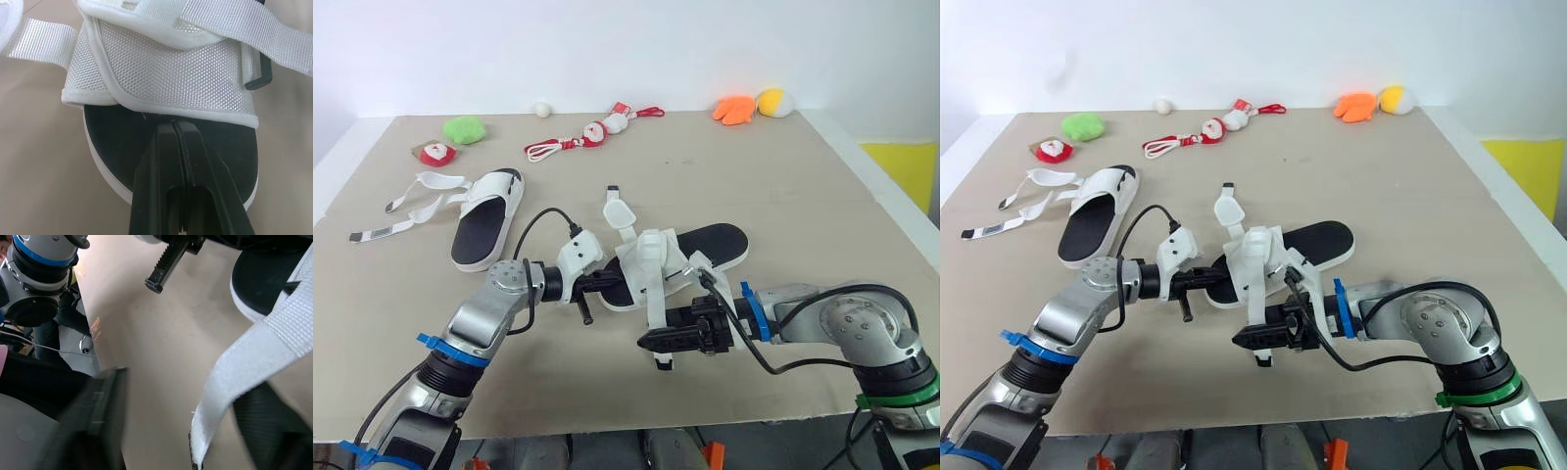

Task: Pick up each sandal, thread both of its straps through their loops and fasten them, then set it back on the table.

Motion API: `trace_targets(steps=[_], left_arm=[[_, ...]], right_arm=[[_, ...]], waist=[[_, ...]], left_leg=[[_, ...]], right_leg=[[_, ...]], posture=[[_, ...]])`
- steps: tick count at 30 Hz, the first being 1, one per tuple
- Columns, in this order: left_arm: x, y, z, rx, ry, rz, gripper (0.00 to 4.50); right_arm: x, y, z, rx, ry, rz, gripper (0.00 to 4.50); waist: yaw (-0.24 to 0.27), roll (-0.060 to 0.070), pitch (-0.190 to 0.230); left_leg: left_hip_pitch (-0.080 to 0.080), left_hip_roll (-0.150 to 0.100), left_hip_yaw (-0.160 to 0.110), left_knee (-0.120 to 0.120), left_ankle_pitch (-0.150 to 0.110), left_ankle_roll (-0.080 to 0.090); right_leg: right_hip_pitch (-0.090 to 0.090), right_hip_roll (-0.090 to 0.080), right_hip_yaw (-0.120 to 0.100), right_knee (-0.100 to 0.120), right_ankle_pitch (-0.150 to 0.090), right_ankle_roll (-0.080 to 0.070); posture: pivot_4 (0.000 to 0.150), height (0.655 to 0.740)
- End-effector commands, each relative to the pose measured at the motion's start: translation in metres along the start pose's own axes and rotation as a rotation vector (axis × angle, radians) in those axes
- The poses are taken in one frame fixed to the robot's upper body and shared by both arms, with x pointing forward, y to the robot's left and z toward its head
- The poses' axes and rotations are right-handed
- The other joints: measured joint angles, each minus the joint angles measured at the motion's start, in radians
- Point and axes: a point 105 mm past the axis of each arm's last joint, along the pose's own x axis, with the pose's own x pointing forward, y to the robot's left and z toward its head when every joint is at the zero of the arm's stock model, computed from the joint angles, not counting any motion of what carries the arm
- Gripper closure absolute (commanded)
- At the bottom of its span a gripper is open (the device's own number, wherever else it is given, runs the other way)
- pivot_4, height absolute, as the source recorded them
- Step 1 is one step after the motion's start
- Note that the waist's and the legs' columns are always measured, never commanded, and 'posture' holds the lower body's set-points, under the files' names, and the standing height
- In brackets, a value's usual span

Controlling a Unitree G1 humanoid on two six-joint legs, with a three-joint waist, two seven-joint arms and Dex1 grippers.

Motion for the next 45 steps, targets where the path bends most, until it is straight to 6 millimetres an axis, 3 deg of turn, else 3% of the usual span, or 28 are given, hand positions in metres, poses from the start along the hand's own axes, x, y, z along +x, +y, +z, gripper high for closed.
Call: trace_targets(steps=[1, 4, 11, 17, 24, 37, 41, 45], left_arm=[[0.001, -0.004, -0.010, -0.018, 0.036, -0.013, 4.50], [0.002, -0.003, -0.009, -0.017, 0.035, -0.012, 4.50], [0.004, -0.002, -0.007, -0.011, 0.026, -0.008, 4.50], [0.005, -0.003, -0.006, -0.012, 0.020, -0.004, 4.50], [0.005, -0.007, -0.008, -0.021, 0.016, 0.002, 4.50], [0.005, -0.010, -0.009, -0.030, 0.013, 0.001, 4.50], [0.006, -0.010, -0.009, -0.031, 0.012, 0.003, 4.50], [0.005, -0.009, -0.008, -0.030, 0.013, 0.006, 4.50]], right_arm=[[-0.008, 0.006, 0.015, -0.038, -0.025, 0.030, 3.19], [-0.013, 0.005, 0.026, -0.048, -0.044, 0.036, 4.44], [-0.027, -0.011, 0.084, -0.021, -0.174, -0.006, 4.44], [-0.035, -0.018, 0.114, 0.003, -0.217, -0.038, 4.44], [-0.045, -0.026, 0.122, -0.010, -0.189, -0.090, 4.44], [-0.050, -0.040, 0.111, -0.111, -0.028, -0.132, 4.44], [-0.048, -0.037, 0.112, -0.129, -0.012, -0.103, 4.44], [-0.051, -0.028, 0.128, -0.155, -0.064, -0.062, 4.44]], waist=[[0.000, 0.000, 0.000], [0.000, 0.000, 0.000], [-0.001, 0.000, 0.000], [0.000, 0.000, 0.000], [0.000, 0.000, 0.000], [-0.001, 0.000, 0.000], [-0.001, 0.000, 0.000], [-0.001, 0.000, 0.000]], left_leg=[[0.000, 0.000, 0.000, 0.000, 0.000, 0.000], [0.000, 0.000, 0.000, 0.001, 0.000, 0.000], [0.000, 0.000, 0.000, 0.002, 0.000, 0.000], [-0.004, 0.000, -0.001, 0.001, 0.000, 0.000], [-0.005, 0.000, -0.001, 0.001, 0.000, 0.001], [-0.005, 0.000, -0.001, 0.001, 0.000, 0.000], [-0.005, 0.000, -0.001, 0.000, 0.000, 0.000], [-0.005, 0.000, -0.001, 0.001, 0.000, 0.000]], right_leg=[[0.000, 0.000, 0.000, 0.000, 0.000, 0.000], [0.000, 0.000, 0.000, 0.000, 0.000, 0.000], [0.000, 0.000, 0.000, 0.000, 0.000, 0.000], [-0.003, 0.000, 0.000, 0.000, 0.002, 0.003], [-0.004, 0.000, -0.001, 0.000, 0.002, 0.003], [-0.005, 0.000, -0.001, 0.000, 0.002, 0.004], [-0.005, 0.000, -0.001, 0.000, 0.002, 0.004], [-0.005, 0.000, -0.001, 0.000, 0.002, 0.004]], posture=[[0.150, 0.7400], [0.150, 0.7400], [0.150, 0.7400], [0.150, 0.7400], [0.150, 0.7400], [0.150, 0.7400], [0.150, 0.7400], [0.150, 0.7400]])
